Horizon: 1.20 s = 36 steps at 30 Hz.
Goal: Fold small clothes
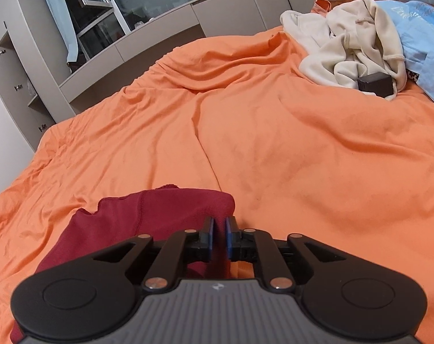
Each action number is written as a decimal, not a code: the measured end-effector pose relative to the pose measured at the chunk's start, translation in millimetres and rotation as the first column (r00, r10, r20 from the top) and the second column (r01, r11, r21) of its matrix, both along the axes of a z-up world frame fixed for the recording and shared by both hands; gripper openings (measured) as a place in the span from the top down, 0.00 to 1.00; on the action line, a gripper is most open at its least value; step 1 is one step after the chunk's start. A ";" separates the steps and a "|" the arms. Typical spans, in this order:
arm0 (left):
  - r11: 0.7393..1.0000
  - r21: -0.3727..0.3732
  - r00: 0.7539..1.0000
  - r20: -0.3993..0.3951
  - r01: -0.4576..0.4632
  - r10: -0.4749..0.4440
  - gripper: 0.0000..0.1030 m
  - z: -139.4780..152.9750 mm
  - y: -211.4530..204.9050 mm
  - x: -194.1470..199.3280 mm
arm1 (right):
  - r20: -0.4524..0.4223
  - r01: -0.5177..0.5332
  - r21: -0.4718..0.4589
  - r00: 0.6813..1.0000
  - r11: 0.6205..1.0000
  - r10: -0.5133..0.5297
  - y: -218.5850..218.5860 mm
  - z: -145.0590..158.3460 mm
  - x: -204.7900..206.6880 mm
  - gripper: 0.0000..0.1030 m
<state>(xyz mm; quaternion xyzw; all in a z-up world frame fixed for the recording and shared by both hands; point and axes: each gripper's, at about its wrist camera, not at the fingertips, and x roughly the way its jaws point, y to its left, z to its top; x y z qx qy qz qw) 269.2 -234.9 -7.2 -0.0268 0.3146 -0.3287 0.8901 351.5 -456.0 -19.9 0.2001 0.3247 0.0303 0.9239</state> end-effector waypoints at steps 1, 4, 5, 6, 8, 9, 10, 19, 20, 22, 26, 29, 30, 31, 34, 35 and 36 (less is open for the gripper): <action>1.000 -0.012 1.000 -0.012 -0.003 0.003 0.52 2.1 3.2 1.2 | -0.003 0.004 0.001 1.000 1.000 -0.004 -0.5 -0.1 -0.5 0.80; 0.999 -0.032 0.999 -0.015 -0.035 0.035 0.33 11.2 14.0 2.4 | -0.004 0.010 0.003 1.000 1.000 -0.010 -3.4 1.0 -3.0 0.58; 0.998 -0.034 0.999 -0.010 -0.047 0.046 0.30 15.3 19.1 3.9 | -0.001 0.012 0.007 1.000 1.000 -0.012 -4.1 1.5 -4.2 0.48; 0.998 -0.036 0.998 -0.002 -0.060 0.060 0.23 19.2 24.7 5.0 | 0.000 0.014 0.012 1.000 1.000 -0.014 -4.4 2.0 -5.5 0.44; 0.995 -0.036 0.995 0.018 -0.094 0.094 0.12 25.9 36.8 6.7 | 0.007 0.007 0.018 1.000 1.000 -0.007 -4.7 4.2 -8.5 0.33; 0.993 -0.035 0.993 0.027 -0.114 0.115 0.06 29.3 43.0 9.2 | 0.012 0.000 0.016 1.000 1.000 -0.001 -4.3 5.5 -10.0 0.31; 0.991 -0.028 0.991 0.033 -0.132 0.133 0.03 32.0 49.7 13.2 | 0.016 -0.004 0.010 1.000 1.000 0.004 -3.4 6.5 -11.6 0.26; 0.952 0.052 0.953 -0.034 -0.300 0.302 0.01 27.3 117.1 53.3 | -0.011 -0.035 -0.096 0.999 0.995 0.034 3.9 1.4 -23.2 0.03; 0.948 0.058 0.947 -0.056 -0.313 0.316 0.01 23.7 124.4 59.4 | -0.020 -0.038 -0.110 0.999 0.993 0.036 3.7 -0.5 -25.1 0.00; 0.942 0.052 0.937 -0.096 -0.333 0.336 0.01 14.6 137.7 67.4 | -0.044 -0.043 -0.137 0.998 0.990 0.037 3.0 -5.2 -27.9 0.00; 0.942 0.004 0.928 -0.172 -0.335 0.331 0.01 -10.6 161.2 74.1 | -0.074 -0.066 -0.111 0.996 0.992 0.058 -2.3 -12.1 -30.4 0.00; 0.942 -0.009 0.919 -0.221 -0.335 0.325 0.01 -25.4 165.8 77.2 | -0.054 -0.061 -0.048 0.997 0.997 0.059 -11.0 -9.3 -31.2 0.00; 0.943 -0.011 0.920 -0.223 -0.334 0.323 0.01 -27.4 166.4 77.2 | -0.045 -0.058 -0.026 0.997 0.998 0.057 -13.6 -8.4 -30.8 0.00; 0.944 -0.015 0.922 -0.220 -0.331 0.320 0.01 -28.8 168.3 76.2 | -0.040 -0.055 -0.010 0.998 0.998 0.055 -16.0 -7.9 -29.7 0.00; 0.944 -0.027 0.925 -0.215 -0.328 0.315 0.01 -32.5 171.9 73.7 | -0.036 -0.050 0.018 0.998 0.999 0.050 -16.9 -9.1 -26.5 0.00; 0.944 -0.032 0.924 -0.216 -0.329 0.315 0.01 -33.9 172.0 73.3 | -0.033 -0.048 0.024 0.998 0.999 0.049 -16.6 -9.3 -25.8 0.00; 0.943 -0.036 0.924 -0.217 -0.331 0.316 0.01 -34.7 171.7 73.2 | -0.028 -0.050 0.030 0.998 0.998 0.051 -16.8 -9.8 -24.8 0.00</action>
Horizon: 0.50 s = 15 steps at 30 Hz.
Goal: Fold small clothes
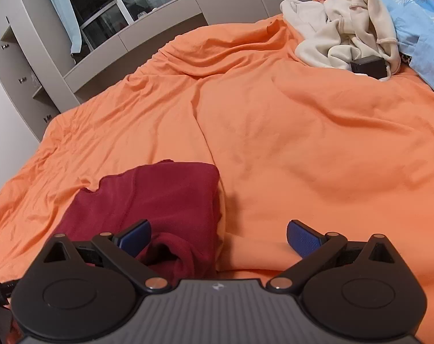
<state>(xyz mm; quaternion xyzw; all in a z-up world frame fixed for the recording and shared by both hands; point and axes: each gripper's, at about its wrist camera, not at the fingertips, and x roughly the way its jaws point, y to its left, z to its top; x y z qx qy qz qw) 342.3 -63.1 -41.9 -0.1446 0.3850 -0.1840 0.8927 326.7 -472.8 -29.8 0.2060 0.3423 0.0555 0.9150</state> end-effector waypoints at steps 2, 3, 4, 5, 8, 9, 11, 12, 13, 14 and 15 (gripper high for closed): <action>1.000 0.000 1.000 0.005 -0.002 0.002 0.00 -0.6 -1.1 0.2 | 0.018 0.000 0.026 1.000 1.000 0.000 -0.7 -0.6 0.3 0.00; 1.000 0.003 1.000 0.008 -0.002 0.002 0.00 -0.6 -1.7 0.0 | 0.027 0.002 0.044 1.000 0.999 -0.003 -1.5 -1.4 0.8 0.00; 1.000 0.005 1.000 0.010 -0.002 0.002 0.00 -0.7 -2.0 -0.4 | 0.035 0.006 0.068 0.999 0.998 -0.009 -2.9 -2.7 1.3 0.00; 1.000 0.006 1.000 0.013 -0.002 0.002 0.00 -0.9 -2.2 -0.9 | 0.036 0.012 0.090 0.999 0.996 -0.015 -3.2 -4.6 2.1 0.00; 1.000 0.001 1.000 0.017 -0.004 0.004 0.00 -2.0 -1.5 -1.6 | 0.051 0.021 0.158 0.998 0.987 -0.029 -4.4 -8.7 5.2 0.00; 1.000 0.000 1.000 0.017 -0.005 0.005 0.00 -2.2 -1.2 -1.7 | 0.057 0.025 0.179 0.998 0.983 -0.036 -4.7 -9.9 5.9 0.00; 1.000 -0.001 1.000 0.018 -0.005 0.005 0.00 -2.5 -1.0 -1.8 | 0.066 0.038 0.224 0.996 0.974 -0.054 -6.4 -13.6 7.5 0.00; 1.000 -0.001 1.000 0.018 -0.005 0.005 0.00 -2.5 -1.0 -1.8 | 0.065 0.050 0.243 0.996 0.969 -0.068 -6.4 -16.2 7.8 0.00; 1.000 -0.002 1.000 0.018 -0.005 0.005 0.00 -2.7 -0.6 -2.0 | 0.061 0.065 0.261 0.995 0.963 -0.083 -6.9 -19.1 8.2 0.00; 1.000 -0.003 1.000 0.019 -0.005 0.005 0.00 -2.8 -0.4 -2.2 | 0.056 0.078 0.281 0.994 0.956 -0.098 -7.5 -22.4 8.8 0.00; 1.000 -0.004 1.000 0.019 -0.005 0.005 0.00 -3.0 0.0 -2.2 | 0.050 0.088 0.301 0.993 0.949 -0.108 -8.2 -25.9 9.6 0.00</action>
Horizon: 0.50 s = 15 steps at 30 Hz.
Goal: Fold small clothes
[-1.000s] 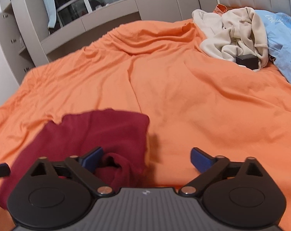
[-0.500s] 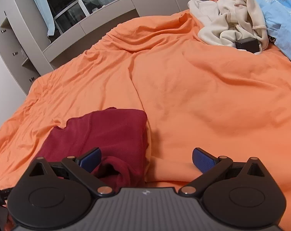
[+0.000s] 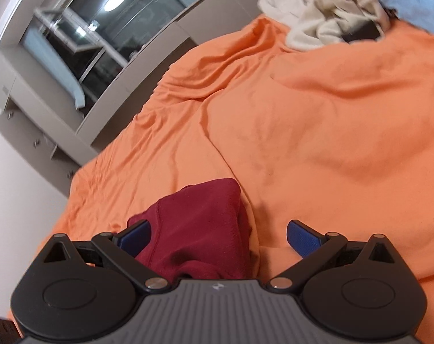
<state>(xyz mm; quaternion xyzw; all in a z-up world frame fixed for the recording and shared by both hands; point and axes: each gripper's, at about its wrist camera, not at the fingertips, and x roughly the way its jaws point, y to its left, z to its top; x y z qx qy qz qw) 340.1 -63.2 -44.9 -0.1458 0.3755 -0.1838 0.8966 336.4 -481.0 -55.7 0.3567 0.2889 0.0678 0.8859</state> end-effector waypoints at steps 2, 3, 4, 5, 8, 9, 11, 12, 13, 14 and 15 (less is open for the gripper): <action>1.000 -0.002 1.000 0.000 0.000 0.000 0.00 -0.2 0.2 0.0 | -0.013 0.009 0.038 1.000 0.999 -0.009 -0.1 -5.2 1.6 0.00; 1.000 -0.002 1.000 0.000 0.000 0.000 0.00 -0.2 0.1 -0.1 | -0.016 0.012 0.051 1.000 0.999 -0.011 0.0 -7.3 2.4 0.00; 1.000 -0.002 1.000 0.000 0.000 0.000 0.00 -0.2 0.0 -0.2 | -0.019 0.011 0.059 1.000 0.998 -0.010 0.2 -8.8 3.1 0.01; 1.000 -0.003 1.000 0.001 0.000 0.000 0.00 -0.2 0.1 -0.4 | -0.021 0.009 0.062 1.000 0.998 -0.008 0.3 -9.6 3.7 0.03; 1.000 -0.004 1.000 0.000 0.000 0.000 0.00 -0.3 0.0 -0.4 | -0.019 0.017 0.069 1.000 0.997 -0.016 -0.2 -10.7 4.3 0.07; 1.000 -0.005 1.000 0.000 0.000 0.000 0.00 -0.5 -0.1 -0.4 | -0.016 0.019 0.076 1.000 0.997 -0.018 -0.2 -10.9 4.5 0.08; 1.000 -0.006 1.000 0.001 0.000 0.000 0.00 -0.4 0.1 -0.4 | -0.022 0.020 0.084 1.000 0.996 -0.018 -0.9 -12.5 6.0 0.13; 1.000 -0.007 1.000 0.000 0.000 0.000 0.00 -0.5 0.2 -0.4 | -0.032 0.023 0.078 0.999 0.997 -0.020 0.5 -13.8 5.7 0.15; 1.000 -0.007 1.000 0.000 0.000 0.000 0.00 -0.6 0.3 -0.3 | -0.044 0.024 0.070 0.999 0.997 -0.021 1.3 -14.8 6.6 0.19; 1.000 -0.010 1.000 0.000 0.000 0.000 0.00 -0.9 0.3 -0.4 | -0.059 0.024 0.059 0.998 0.998 -0.021 2.3 -15.9 8.3 0.21; 1.000 -0.011 1.000 0.000 0.000 0.000 0.00 -1.0 0.1 -0.4 | -0.074 0.024 0.049 0.997 0.999 -0.020 3.3 -17.2 9.5 0.26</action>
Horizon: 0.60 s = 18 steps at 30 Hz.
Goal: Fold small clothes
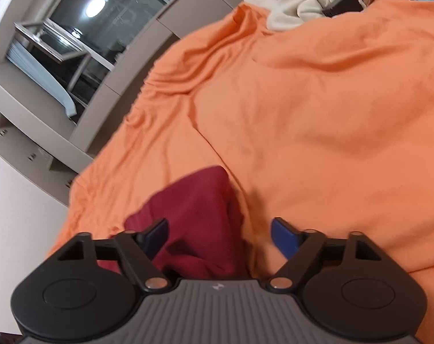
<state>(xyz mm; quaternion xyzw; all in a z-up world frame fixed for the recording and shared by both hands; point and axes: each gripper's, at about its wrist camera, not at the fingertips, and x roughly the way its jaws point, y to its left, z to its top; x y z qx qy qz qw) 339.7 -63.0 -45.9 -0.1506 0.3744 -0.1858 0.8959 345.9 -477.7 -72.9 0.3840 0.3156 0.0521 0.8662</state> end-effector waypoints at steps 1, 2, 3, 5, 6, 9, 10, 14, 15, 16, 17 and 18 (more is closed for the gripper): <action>1.000 -0.001 1.000 0.000 0.000 0.000 0.00 0.1 0.2 0.0 | -0.012 0.000 -0.008 1.000 1.000 0.000 0.9 -0.9 1.2 0.29; 1.000 -0.004 1.000 -0.001 0.001 -0.001 0.00 0.2 -0.1 0.0 | -0.017 -0.001 -0.011 1.000 1.000 0.001 1.4 -1.6 2.1 0.31; 1.000 -0.007 1.000 -0.001 0.001 -0.001 0.00 0.5 -0.1 0.1 | -0.022 -0.003 -0.011 1.000 1.000 0.003 1.5 -1.9 2.6 0.34; 1.000 -0.014 1.000 -0.005 0.003 -0.003 0.00 0.9 -0.4 1.1 | -0.027 -0.016 -0.008 1.000 1.000 0.016 1.7 -2.6 3.3 0.45; 1.000 -0.018 1.000 -0.008 0.004 -0.004 0.00 1.0 0.2 2.2 | -0.030 -0.024 -0.005 0.999 1.000 0.024 2.4 -3.3 3.9 0.47; 0.999 -0.034 1.000 -0.021 0.003 -0.004 0.00 4.2 0.2 6.4 | -0.032 -0.038 -0.006 0.999 0.999 0.038 4.6 -4.2 4.5 0.55; 0.999 -0.042 1.000 -0.021 0.000 -0.001 0.00 5.9 0.0 8.5 | -0.032 -0.042 -0.006 0.999 0.999 0.041 5.2 -4.3 4.5 0.57; 0.997 -0.081 0.999 -0.053 -0.010 0.006 0.00 7.5 -0.7 22.1 | -0.029 -0.046 -0.008 0.999 0.999 0.046 5.9 -4.1 4.5 0.60; 0.996 -0.086 0.998 -0.064 -0.009 0.003 0.01 6.7 -2.2 26.2 | -0.028 -0.046 -0.010 0.999 0.999 0.046 6.0 -4.0 4.5 0.60; 0.996 -0.088 0.997 -0.074 -0.008 0.001 0.01 5.3 -2.0 29.8 | -0.025 -0.047 -0.016 0.999 0.999 0.046 6.6 -3.5 4.4 0.62; 0.996 -0.092 0.997 -0.081 -0.007 0.000 0.01 3.6 -2.8 33.1 | -0.022 -0.049 -0.027 0.999 0.998 0.048 6.9 -2.9 3.4 0.64; 0.995 -0.098 0.996 -0.087 -0.008 0.000 0.01 1.9 -3.3 36.1 | -0.018 -0.053 -0.046 0.998 0.998 0.052 8.6 -1.5 3.2 0.65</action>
